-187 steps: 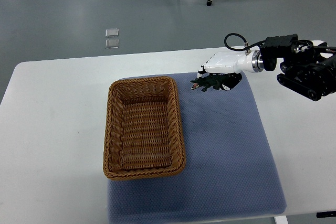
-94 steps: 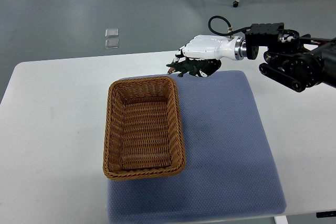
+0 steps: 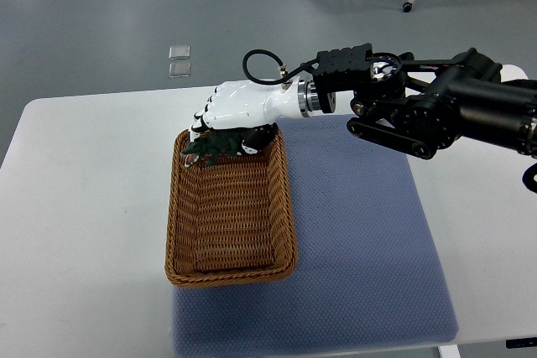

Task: Place crocodile in brown basket with right hand
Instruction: 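Lift the crocodile and carry it over the wicker basket, then lower into the basket and open the right hand to release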

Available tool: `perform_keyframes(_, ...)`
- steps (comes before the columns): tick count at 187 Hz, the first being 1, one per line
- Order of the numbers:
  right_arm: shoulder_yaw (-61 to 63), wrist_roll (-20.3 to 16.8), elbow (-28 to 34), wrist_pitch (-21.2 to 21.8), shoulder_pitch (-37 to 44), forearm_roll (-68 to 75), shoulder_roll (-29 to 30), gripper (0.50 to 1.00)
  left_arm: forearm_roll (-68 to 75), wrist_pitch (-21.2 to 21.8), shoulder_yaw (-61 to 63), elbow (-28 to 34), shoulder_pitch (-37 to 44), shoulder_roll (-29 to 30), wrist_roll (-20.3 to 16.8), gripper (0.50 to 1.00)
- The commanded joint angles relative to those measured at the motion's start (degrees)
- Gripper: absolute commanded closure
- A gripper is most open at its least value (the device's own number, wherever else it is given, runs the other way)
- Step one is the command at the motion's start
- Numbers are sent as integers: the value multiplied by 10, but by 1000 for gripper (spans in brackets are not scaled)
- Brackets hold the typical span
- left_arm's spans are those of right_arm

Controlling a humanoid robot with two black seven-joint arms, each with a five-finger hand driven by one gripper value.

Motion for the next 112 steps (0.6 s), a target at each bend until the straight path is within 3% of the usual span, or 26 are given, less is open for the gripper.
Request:
perform_keyframes(1, -14, 0, -3, 0, -11, -5, 15, 895, 0, 0, 0, 0, 0, 0, 0, 500)
perform_keyframes(9, -17, 0, -5, 0, -18, -5, 18, 889, 0, 0, 0, 0, 0, 0, 0, 500)
perform_keyframes(32, -19, 0, -8, -7, -42, -5, 19, 742, 0, 0, 0, 0, 0, 0, 0, 500)
perform_keyframes(54, -22, 0, -8, -34, -52, -5, 13, 693, 0, 0, 0, 0, 0, 0, 0, 500)
perform_keyframes(69, -29, 0, -8, -36, -54, -5, 8, 589, 0, 0, 0, -1, 0, 0, 0, 500)
perform_keyframes(112, -17, 0, -12, -37, -54, 5, -28, 572, 0, 0, 0, 0, 0, 0, 0, 500)
